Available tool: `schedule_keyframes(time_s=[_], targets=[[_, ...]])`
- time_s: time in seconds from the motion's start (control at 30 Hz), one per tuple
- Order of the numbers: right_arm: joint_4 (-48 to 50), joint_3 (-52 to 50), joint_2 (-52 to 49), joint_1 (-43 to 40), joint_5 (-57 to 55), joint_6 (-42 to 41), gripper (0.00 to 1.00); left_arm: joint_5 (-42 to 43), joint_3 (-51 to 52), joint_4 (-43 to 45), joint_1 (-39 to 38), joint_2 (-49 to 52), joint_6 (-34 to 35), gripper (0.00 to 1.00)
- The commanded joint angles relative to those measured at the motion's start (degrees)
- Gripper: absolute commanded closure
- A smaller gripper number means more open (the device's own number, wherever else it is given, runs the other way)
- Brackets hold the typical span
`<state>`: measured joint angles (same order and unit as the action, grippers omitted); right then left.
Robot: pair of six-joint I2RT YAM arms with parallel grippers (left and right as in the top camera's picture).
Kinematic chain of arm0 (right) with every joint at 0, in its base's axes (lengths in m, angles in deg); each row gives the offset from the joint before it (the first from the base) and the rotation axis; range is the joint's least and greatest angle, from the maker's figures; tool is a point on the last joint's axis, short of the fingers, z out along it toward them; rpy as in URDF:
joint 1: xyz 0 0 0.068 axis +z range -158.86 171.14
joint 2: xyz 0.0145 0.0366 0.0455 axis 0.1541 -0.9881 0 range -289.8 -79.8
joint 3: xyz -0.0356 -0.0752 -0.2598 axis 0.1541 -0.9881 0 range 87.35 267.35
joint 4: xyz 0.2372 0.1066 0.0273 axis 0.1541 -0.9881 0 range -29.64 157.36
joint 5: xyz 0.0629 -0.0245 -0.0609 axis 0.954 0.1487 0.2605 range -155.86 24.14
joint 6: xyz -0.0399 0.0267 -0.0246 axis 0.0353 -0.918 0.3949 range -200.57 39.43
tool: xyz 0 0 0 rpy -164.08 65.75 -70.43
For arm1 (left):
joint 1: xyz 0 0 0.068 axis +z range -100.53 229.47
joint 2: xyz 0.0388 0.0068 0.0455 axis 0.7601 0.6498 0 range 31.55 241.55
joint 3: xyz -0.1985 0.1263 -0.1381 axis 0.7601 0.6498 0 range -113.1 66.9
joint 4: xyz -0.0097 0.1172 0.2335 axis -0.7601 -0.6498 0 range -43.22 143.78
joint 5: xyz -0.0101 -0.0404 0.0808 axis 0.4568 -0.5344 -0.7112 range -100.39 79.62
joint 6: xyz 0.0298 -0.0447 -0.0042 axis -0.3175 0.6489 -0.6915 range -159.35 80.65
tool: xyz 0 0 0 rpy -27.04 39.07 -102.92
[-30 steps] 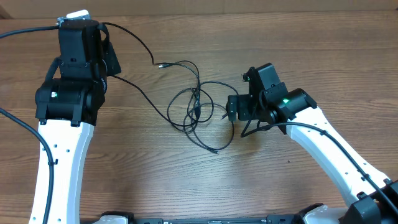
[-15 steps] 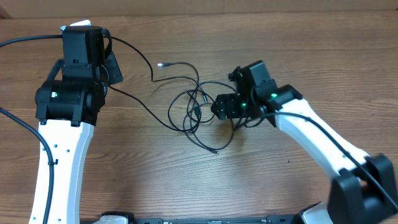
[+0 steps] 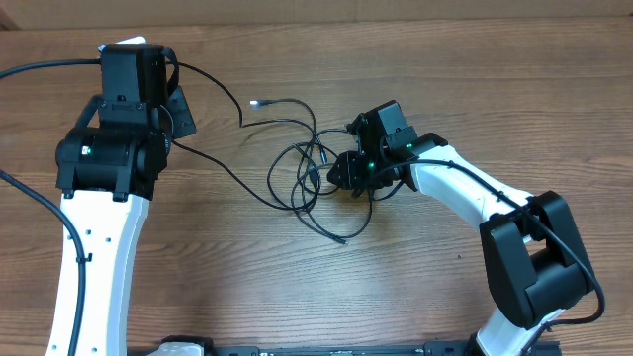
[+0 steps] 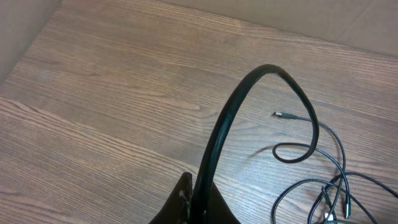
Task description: Untangle cables
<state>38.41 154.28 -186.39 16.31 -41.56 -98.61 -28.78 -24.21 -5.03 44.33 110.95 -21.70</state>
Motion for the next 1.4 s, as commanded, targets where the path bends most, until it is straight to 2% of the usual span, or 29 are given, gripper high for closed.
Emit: schedule_keyframes(time_s=[0.0, 0.1, 0.47, 0.6, 0.73, 0.9, 1.13, 1.23, 1.37], targets=[[0.85, -0.15, -0.57, 0.00, 1.46, -0.22, 0.68, 0.48, -0.48, -0.17, -0.02, -0.66, 0.81, 0.96], [1.18, -0.50, -0.92, 0.00, 1.31, -0.24, 0.77, 0.44, -0.48, -0.33, -0.02, -0.66, 0.81, 0.96], [5.60, -3.78, -0.92, 0.00, 1.31, -0.24, 0.77, 0.48, -0.48, -1.51, -0.02, -0.66, 0.83, 0.96], [6.71, -3.78, -0.92, 0.00, 2.32, -0.20, 0.96, 0.48, -0.44, -2.95, -0.02, -0.66, 0.83, 0.96], [6.88, -1.77, -0.55, -0.44, 5.77, -0.13, 0.96, 0.44, -0.15, -4.02, -0.02, -0.66, 0.81, 0.96], [-8.85, 10.82, 2.38, -3.85, -0.04, 4.07, 0.96, -0.39, 0.00, -4.83, -0.02, -0.63, 0.72, 0.96], [-34.51, 40.50, 5.27, -7.89, -7.15, 12.55, 0.96, -7.13, 0.00, -4.90, 0.00, -0.66, 0.72, 0.96], [-40.83, 54.03, 5.33, -9.79, -11.02, 12.57, 0.96, -11.17, 0.00, -5.29, 0.00, -0.63, 0.79, 0.96], [-44.11, 66.99, 5.33, -11.56, -19.78, 12.57, 0.96, -16.68, 0.00, -5.73, 0.02, -0.66, 0.87, 0.96]])
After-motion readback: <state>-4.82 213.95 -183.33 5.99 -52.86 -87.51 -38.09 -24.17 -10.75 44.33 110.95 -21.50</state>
